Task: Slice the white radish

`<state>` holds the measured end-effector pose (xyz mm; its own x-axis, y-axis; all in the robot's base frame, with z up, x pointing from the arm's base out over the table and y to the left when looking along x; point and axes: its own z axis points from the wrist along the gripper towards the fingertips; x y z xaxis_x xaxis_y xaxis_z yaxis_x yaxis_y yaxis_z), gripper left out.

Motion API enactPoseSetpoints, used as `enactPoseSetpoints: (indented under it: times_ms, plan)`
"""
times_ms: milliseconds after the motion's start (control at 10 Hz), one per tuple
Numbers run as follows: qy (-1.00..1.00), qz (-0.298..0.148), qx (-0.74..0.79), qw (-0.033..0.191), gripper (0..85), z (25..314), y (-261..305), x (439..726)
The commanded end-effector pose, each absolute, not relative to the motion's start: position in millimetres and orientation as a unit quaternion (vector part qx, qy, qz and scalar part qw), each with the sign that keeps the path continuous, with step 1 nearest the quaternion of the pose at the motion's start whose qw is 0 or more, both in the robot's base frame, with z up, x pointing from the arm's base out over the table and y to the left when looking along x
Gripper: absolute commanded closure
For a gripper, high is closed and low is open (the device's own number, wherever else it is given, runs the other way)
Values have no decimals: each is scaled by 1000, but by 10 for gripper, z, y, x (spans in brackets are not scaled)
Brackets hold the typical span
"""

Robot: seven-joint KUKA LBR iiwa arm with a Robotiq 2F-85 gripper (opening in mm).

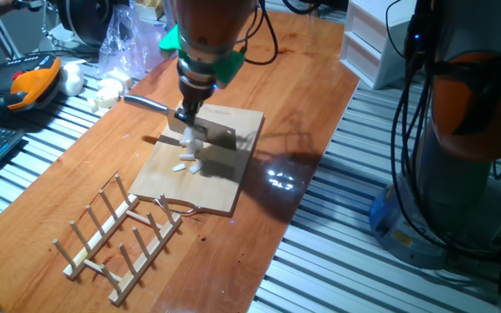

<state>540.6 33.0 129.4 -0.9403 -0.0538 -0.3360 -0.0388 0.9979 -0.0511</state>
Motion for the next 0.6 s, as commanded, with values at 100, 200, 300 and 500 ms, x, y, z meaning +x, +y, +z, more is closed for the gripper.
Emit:
enactPoseSetpoints:
  times_ms: [100, 200, 300, 500]
  plan:
    - [985, -27, -23, 170, 850, 1328, 359, 5490]
    - [984, -28, -23, 173, 850, 1306, 358, 5514]
    - [984, -27, -25, 173, 850, 1287, 345, 5535]
    - [984, -21, -27, 173, 850, 1274, 342, 5528]
